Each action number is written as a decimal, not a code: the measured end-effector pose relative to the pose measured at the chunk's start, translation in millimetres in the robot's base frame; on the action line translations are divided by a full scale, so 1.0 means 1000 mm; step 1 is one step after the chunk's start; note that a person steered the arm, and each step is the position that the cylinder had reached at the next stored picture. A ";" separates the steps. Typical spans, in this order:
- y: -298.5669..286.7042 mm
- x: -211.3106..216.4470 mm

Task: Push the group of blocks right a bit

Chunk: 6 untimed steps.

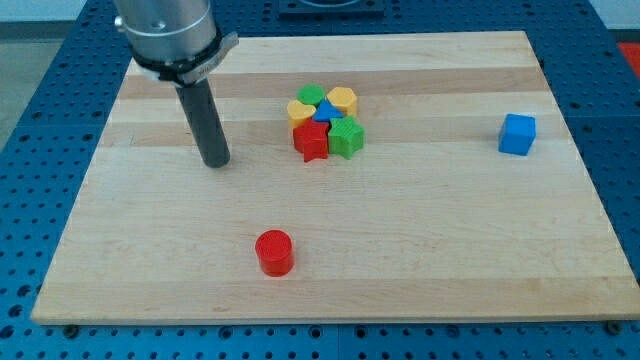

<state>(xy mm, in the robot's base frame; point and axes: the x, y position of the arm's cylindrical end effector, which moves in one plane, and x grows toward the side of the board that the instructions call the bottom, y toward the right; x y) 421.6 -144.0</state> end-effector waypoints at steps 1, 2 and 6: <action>0.012 -0.024; 0.042 -0.042; 0.116 -0.021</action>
